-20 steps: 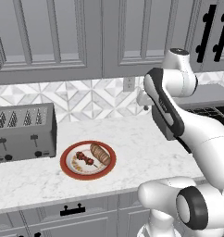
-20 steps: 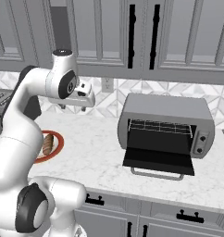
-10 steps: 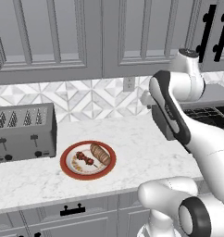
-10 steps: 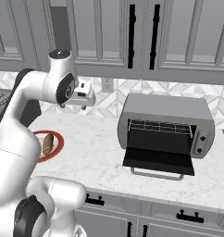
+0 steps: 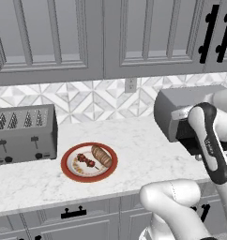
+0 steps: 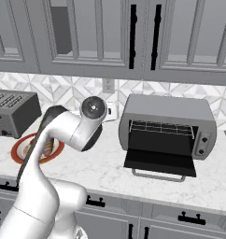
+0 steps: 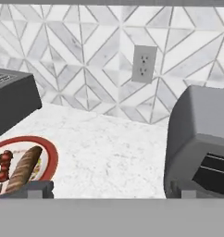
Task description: Pick up the kebab skewer and baguette bread, and place them inside the toaster oven. Close the toaster oven door and start by setting the timer.
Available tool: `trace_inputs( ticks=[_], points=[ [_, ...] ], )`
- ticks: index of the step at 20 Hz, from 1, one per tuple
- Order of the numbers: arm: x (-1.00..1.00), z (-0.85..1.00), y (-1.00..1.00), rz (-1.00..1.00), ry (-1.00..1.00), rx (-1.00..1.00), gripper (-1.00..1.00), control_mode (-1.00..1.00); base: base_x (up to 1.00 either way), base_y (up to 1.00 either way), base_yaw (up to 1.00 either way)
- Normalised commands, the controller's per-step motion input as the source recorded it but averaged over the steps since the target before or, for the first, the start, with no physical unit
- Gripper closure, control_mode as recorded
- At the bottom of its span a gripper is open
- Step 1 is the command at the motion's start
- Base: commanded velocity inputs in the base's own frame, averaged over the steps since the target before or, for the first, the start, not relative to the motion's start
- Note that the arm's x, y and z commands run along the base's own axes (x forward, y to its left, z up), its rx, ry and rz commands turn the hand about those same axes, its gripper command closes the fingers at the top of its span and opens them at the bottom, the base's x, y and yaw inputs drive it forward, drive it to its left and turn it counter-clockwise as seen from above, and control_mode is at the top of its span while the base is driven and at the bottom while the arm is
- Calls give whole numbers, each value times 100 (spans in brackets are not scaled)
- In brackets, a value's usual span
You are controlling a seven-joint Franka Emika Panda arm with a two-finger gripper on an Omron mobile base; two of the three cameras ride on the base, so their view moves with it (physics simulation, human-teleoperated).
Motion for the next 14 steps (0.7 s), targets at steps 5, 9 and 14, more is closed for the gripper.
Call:
trace_inputs(
  ticks=[5, 9, 14],
  points=[
    [4, -15, -100, 15, -36, 9, -100, -100, 0, 0, 0],
    [0, -3, -85, 19, -22, 10, -100, -100, 0, 0, 0],
    [3, -3, -56, 10, -9, 12, -100, -100, 0, 0, 0]
  ],
)
